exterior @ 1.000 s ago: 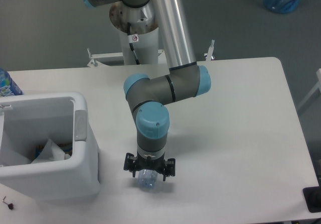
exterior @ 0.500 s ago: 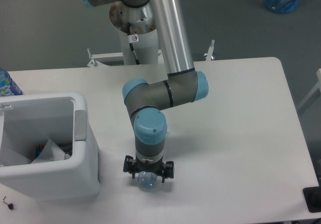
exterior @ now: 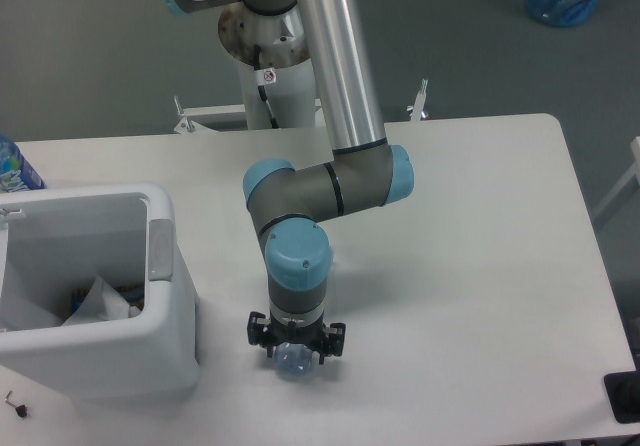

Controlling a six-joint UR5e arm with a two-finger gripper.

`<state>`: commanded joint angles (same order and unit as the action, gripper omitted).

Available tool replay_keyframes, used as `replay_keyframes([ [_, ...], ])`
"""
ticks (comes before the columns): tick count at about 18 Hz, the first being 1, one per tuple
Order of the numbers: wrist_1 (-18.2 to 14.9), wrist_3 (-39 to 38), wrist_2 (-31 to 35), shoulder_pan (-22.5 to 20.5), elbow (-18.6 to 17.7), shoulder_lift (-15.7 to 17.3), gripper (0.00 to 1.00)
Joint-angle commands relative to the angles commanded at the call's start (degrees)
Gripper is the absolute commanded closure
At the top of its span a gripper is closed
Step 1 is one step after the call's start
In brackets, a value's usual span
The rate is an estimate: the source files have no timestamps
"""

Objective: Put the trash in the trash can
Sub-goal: 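Lower the gripper onto the bottle cap end and close on it, then lift the bottle and carry it over the white bin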

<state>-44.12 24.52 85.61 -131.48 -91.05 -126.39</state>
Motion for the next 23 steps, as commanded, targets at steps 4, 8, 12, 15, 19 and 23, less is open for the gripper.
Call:
replay_keyframes([
  [4,0.0,0.0,1.2,0.4,-0.1,0.1,0.34],
  [8,0.1,0.1,1.2,0.4,0.0,0.4,0.36],
  [12,0.1,0.2,1.1,0.4,0.2,0.8,0.37],
  [15,0.0,0.2,1.0,0.4,-0.3,2.0,0.4],
  [19,0.1,0.2,0.7,-0.4,0.3,3.4,0.41],
  [23,0.3,0.1,-1.0,-2.9,2.0,6.1,0.41],
])
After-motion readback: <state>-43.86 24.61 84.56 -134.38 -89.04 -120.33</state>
